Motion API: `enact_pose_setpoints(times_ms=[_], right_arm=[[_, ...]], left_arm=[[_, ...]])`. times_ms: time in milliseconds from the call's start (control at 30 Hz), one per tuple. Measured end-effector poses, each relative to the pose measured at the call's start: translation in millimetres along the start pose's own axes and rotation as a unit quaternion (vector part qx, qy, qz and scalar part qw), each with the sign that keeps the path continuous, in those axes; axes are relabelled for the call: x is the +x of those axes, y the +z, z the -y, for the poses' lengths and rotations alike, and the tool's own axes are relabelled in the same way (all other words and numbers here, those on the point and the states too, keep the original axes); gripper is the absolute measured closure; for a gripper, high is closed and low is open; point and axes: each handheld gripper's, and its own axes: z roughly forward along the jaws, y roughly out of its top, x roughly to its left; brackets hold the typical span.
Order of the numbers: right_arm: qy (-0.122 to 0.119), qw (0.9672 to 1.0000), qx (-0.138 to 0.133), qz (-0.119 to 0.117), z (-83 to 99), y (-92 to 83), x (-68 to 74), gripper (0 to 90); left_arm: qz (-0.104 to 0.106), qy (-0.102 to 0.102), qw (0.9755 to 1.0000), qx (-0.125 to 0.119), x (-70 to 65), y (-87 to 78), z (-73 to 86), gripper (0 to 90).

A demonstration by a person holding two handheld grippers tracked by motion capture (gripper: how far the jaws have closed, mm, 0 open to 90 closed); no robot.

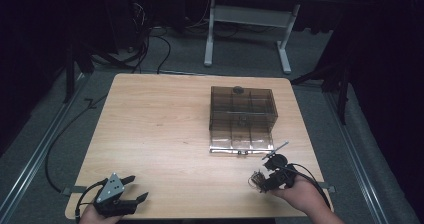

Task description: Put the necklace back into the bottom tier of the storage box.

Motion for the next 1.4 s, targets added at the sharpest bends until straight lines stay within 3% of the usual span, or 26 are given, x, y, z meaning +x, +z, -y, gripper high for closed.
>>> enact_pose_setpoints(times_ms=[367,767,1100,1333,1400], right_arm=[[-0.014,0.9994,0.030,0.012,-8.9,19.7,0.9,46.6],[-0.017,0.9990,0.033,0.023,-9.7,17.8,1.2,68.7],[-0.025,0.9983,0.038,0.036,-9.9,18.7,2.9,72.2],[-0.027,0.9987,0.033,0.029,-11.1,13.9,1.1,73.6],[-0.018,0.9991,0.030,0.023,-11.3,11.5,-0.2,73.7]], left_arm=[[0.002,-0.001,1.0000,0.000,0.2,0.2,-0.1,25.6],[0.003,0.000,1.0000,0.001,0.2,0.2,-0.2,25.7],[0.003,0.001,1.0000,0.002,0.2,0.2,-0.3,25.6],[0.003,0.001,1.0000,0.002,0.4,0.2,-0.3,25.6],[0.004,0.001,1.0000,0.002,0.5,0.1,-0.3,25.6]])
